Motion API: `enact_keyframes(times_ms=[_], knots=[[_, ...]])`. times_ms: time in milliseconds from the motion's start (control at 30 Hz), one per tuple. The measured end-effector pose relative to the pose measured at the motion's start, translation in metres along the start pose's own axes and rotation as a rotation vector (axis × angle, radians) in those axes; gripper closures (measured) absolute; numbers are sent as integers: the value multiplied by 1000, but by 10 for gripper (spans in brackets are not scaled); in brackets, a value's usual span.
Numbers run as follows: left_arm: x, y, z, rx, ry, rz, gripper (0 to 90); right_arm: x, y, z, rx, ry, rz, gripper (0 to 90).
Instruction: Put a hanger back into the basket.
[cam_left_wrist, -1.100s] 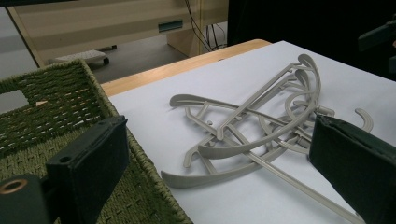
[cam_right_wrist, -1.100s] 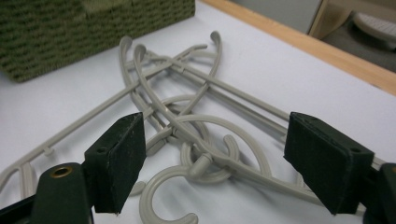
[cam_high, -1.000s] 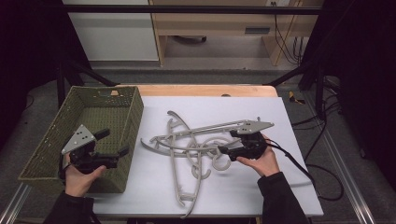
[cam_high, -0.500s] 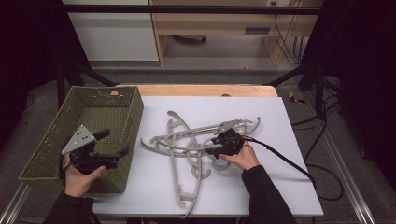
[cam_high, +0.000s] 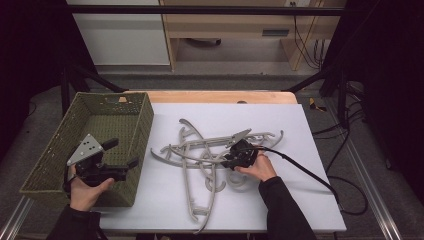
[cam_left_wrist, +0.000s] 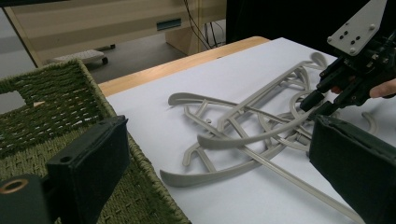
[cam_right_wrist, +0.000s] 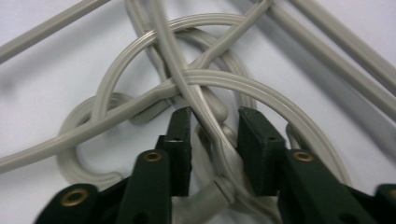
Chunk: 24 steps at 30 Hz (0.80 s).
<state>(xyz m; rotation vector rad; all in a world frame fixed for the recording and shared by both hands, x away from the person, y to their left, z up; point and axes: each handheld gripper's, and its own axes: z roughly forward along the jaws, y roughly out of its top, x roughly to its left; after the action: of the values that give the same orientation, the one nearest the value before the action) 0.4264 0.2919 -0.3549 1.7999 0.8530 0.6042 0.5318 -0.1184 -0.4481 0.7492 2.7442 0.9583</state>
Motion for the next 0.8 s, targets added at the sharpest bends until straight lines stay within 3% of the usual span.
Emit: enact_keyframes(times_ms=[100,167,233,267,367,400,533,700,800], knots=[[-1,0,0,1,-1,1,47,-1,1,-3,9,43,9,783],[-1,0,0,0,-2,2,47,-1,1,-3,19,61,14,795],[-1,0,0,0,-2,1,48,1,1,-4,20,45,31,783],[-1,0,0,1,-2,1,48,3,1,-6,17,32,41,701],[-1,0,0,2,-3,3,48,6,-1,-7,33,33,14,679],[-2,0,1,4,-4,2,49,8,-2,-5,36,22,26,676],[-3,0,1,4,-4,4,49,8,-2,-2,47,21,60,678],[-3,0,1,8,-5,6,50,7,-3,5,65,-10,56,782],[-3,0,1,5,-5,6,50,7,-2,0,66,-4,51,792]])
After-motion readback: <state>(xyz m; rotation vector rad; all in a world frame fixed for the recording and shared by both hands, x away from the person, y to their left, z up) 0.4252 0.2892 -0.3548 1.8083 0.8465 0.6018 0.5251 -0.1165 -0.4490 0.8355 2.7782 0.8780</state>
